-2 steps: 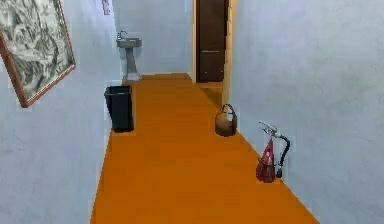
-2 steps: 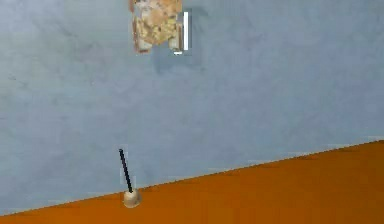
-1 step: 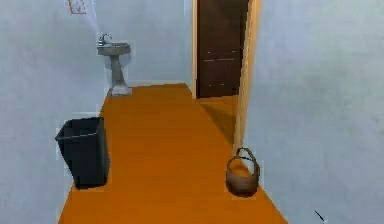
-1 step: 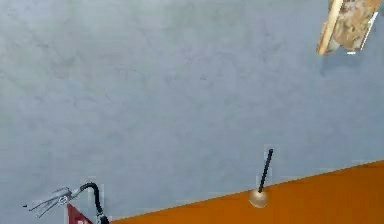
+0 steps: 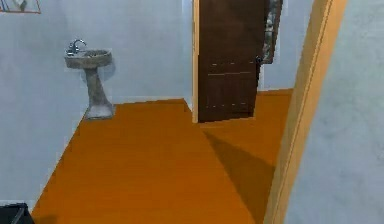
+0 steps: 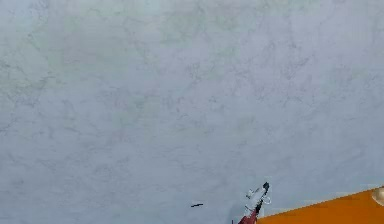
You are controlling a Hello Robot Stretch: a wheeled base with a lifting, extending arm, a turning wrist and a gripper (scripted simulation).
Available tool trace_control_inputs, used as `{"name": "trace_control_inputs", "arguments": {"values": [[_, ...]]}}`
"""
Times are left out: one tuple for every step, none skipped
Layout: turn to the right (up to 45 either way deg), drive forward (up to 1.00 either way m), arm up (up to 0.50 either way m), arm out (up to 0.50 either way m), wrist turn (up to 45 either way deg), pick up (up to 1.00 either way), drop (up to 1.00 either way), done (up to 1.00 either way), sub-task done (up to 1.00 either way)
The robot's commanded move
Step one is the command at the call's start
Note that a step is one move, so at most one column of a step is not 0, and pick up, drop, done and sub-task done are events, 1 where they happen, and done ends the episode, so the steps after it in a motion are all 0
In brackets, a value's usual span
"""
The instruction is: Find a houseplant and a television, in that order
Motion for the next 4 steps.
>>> {"name": "trace_control_inputs", "arguments": {"values": [[-3.0, 0.0, 0.0, 0.0, 0.0, 0.0, 0.0, 0.0, 0.0], [-39.0, 0.0, 0.0, 0.0, 0.0, 0.0, 0.0, 0.0, 0.0], [0.0, 0.1, 0.0, 0.0, 0.0, 0.0, 0.0, 0.0, 0.0], [45.0, 0.0, 0.0, 0.0, 0.0, 0.0, 0.0, 0.0, 0.0]]}}
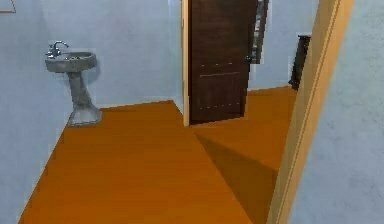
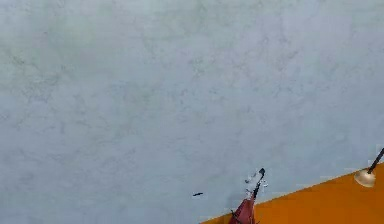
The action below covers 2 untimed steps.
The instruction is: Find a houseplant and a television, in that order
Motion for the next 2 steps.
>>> {"name": "trace_control_inputs", "arguments": {"values": [[0.0, 0.5, 0.0, 0.0, 0.0, 0.0, 0.0, 0.0, 0.0], [-45.0, 0.0, 0.0, 0.0, 0.0, 0.0, 0.0, 0.0, 0.0]]}}
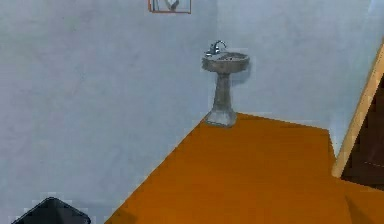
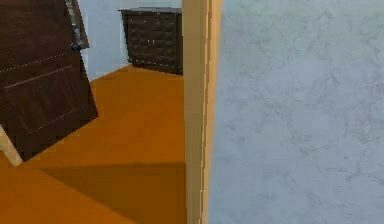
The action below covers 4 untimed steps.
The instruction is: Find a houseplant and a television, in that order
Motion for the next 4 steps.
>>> {"name": "trace_control_inputs", "arguments": {"values": [[-24.0, 0.0, 0.0, 0.0, 0.0, 0.0, 0.0, 0.0, 0.0], [0.0, 0.15, 0.0, 0.0, 0.0, 0.0, 0.0, 0.0, 0.0], [45.0, 0.0, 0.0, 0.0, 0.0, 0.0, 0.0, 0.0, 0.0], [0.0, 0.15, 0.0, 0.0, 0.0, 0.0, 0.0, 0.0, 0.0]]}}
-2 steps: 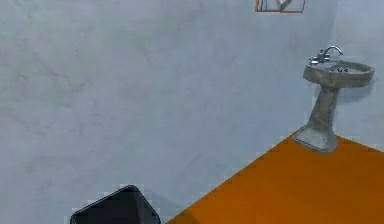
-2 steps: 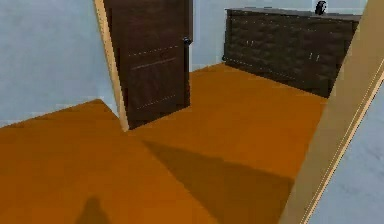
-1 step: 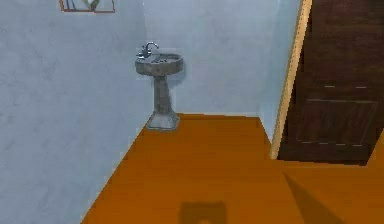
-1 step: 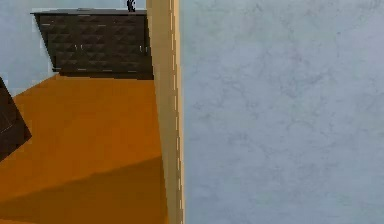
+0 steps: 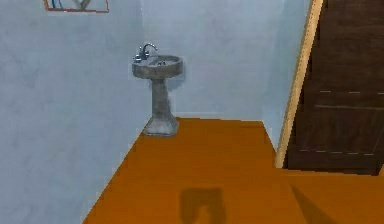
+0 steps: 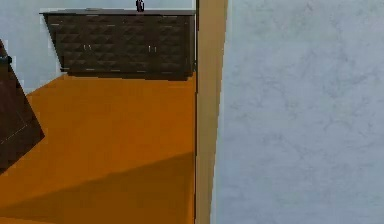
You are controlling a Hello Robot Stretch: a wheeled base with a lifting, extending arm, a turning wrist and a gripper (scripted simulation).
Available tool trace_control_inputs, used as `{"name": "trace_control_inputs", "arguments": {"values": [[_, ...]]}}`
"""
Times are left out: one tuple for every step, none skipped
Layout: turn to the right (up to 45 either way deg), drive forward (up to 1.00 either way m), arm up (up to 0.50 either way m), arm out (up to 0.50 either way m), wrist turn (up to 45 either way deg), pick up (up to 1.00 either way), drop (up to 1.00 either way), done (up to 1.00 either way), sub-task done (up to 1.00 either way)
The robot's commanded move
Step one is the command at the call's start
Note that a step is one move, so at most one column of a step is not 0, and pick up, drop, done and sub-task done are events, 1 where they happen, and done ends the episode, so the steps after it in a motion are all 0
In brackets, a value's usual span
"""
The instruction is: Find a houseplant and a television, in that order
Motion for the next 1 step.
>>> {"name": "trace_control_inputs", "arguments": {"values": [[45.0, 0.0, 0.0, 0.0, 0.0, 0.0, 0.0, 0.0, 0.0]]}}
